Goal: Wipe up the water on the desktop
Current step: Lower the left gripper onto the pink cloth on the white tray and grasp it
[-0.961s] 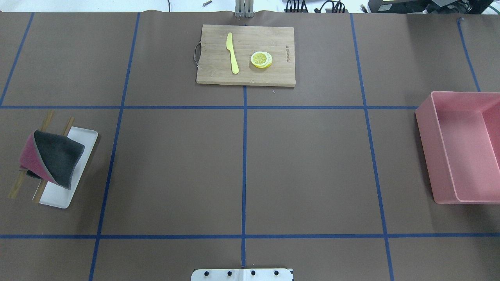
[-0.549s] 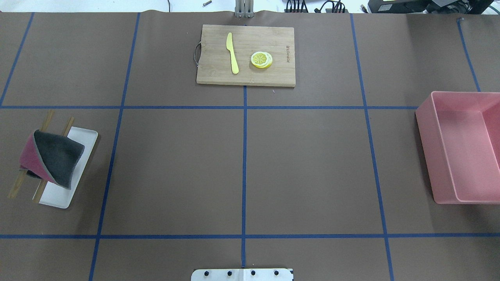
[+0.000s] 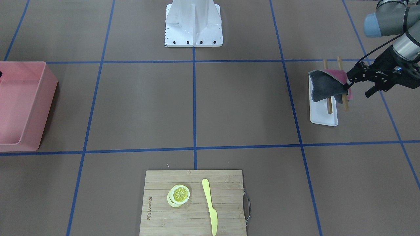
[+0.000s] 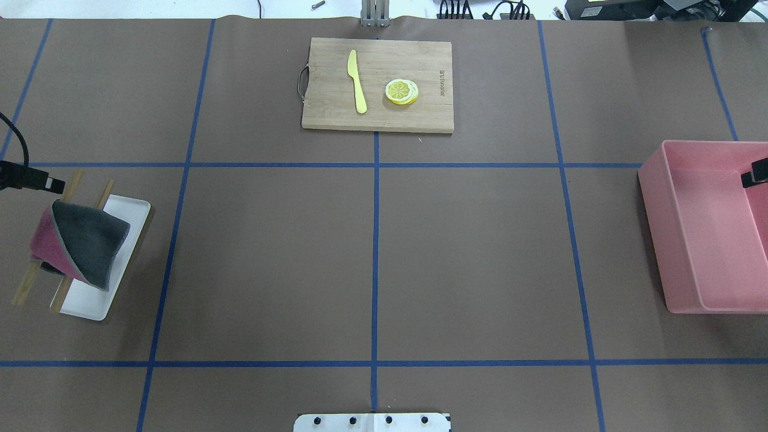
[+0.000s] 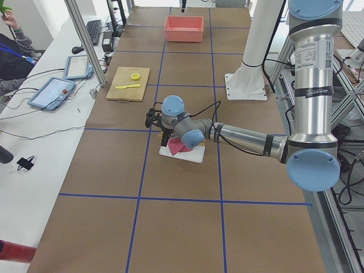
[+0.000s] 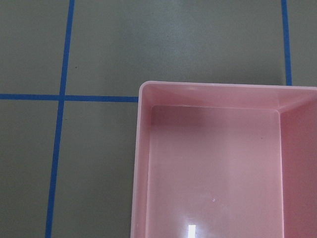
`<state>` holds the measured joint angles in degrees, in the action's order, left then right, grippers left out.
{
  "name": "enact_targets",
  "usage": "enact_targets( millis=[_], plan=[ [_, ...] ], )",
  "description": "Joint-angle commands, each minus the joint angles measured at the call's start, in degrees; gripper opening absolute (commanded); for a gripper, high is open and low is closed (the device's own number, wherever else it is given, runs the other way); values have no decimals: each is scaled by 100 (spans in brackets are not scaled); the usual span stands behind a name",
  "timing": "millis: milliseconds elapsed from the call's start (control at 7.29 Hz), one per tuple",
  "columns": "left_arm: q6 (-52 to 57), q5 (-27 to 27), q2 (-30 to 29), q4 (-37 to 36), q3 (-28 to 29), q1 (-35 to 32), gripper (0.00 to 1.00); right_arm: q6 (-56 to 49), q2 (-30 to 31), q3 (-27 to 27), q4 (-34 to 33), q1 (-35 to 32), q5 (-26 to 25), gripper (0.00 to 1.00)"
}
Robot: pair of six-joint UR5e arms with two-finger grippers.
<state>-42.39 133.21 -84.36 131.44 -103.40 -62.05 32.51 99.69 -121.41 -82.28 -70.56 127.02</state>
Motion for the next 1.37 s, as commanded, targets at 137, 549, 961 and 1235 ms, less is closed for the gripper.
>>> enact_targets(
  millis=[137, 549, 961, 1235],
  plan=[
    [-209, -49, 385, 576, 5, 228, 31, 36, -11, 3, 19, 51, -28, 100],
    [-209, -49, 350, 672, -57, 219, 0, 28, -11, 3, 19, 51, -45, 100],
    [-226, -14, 350, 717, -223, 123, 0, 28, -63, -6, 19, 51, -37, 100],
    [-1205, -40, 79, 699, -268, -88, 0, 36, -274, -15, 19, 147, -37, 100]
  ],
)
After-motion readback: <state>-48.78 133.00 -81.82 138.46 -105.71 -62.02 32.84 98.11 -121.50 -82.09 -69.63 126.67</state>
